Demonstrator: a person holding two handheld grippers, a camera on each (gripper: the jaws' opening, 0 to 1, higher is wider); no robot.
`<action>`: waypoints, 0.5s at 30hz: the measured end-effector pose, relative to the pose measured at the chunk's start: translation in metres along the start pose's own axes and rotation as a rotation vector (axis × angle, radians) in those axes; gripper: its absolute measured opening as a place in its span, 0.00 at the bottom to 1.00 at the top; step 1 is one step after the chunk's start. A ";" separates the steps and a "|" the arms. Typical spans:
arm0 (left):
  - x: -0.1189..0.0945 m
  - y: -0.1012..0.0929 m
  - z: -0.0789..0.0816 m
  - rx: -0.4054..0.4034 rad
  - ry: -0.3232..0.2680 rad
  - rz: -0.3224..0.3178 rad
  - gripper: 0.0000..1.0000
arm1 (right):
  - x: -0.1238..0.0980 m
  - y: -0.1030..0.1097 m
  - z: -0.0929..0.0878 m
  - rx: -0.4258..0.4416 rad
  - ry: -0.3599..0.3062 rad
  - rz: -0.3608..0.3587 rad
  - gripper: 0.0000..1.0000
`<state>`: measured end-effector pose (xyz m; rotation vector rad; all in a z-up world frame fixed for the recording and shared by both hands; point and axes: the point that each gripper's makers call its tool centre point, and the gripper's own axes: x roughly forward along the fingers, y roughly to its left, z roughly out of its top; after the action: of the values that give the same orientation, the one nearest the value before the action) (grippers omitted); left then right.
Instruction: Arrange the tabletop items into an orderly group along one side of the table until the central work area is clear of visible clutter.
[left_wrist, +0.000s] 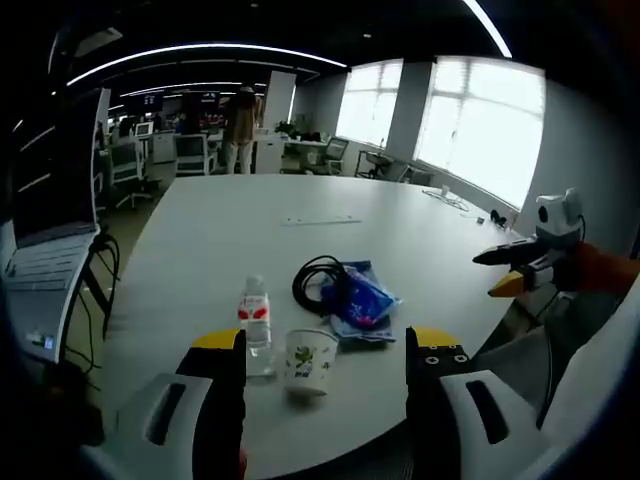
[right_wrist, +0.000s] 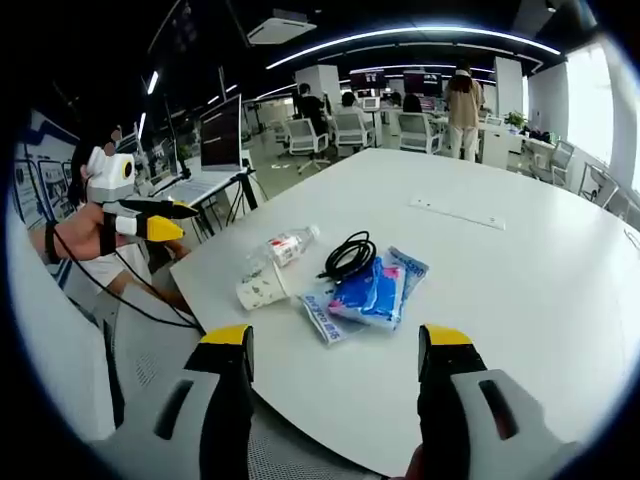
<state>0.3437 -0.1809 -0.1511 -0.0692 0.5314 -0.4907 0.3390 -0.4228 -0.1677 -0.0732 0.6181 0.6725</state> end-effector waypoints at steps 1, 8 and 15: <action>0.000 0.000 0.000 0.000 0.000 0.000 0.65 | 0.000 0.000 0.000 0.000 0.000 0.000 0.66; 0.002 0.001 0.000 0.001 0.002 -0.003 0.65 | 0.001 -0.001 0.000 0.004 0.000 -0.001 0.66; 0.002 0.000 0.000 0.002 0.007 -0.003 0.65 | 0.001 -0.003 -0.001 0.012 -0.001 -0.002 0.66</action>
<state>0.3455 -0.1818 -0.1520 -0.0666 0.5375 -0.4944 0.3408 -0.4247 -0.1696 -0.0626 0.6210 0.6673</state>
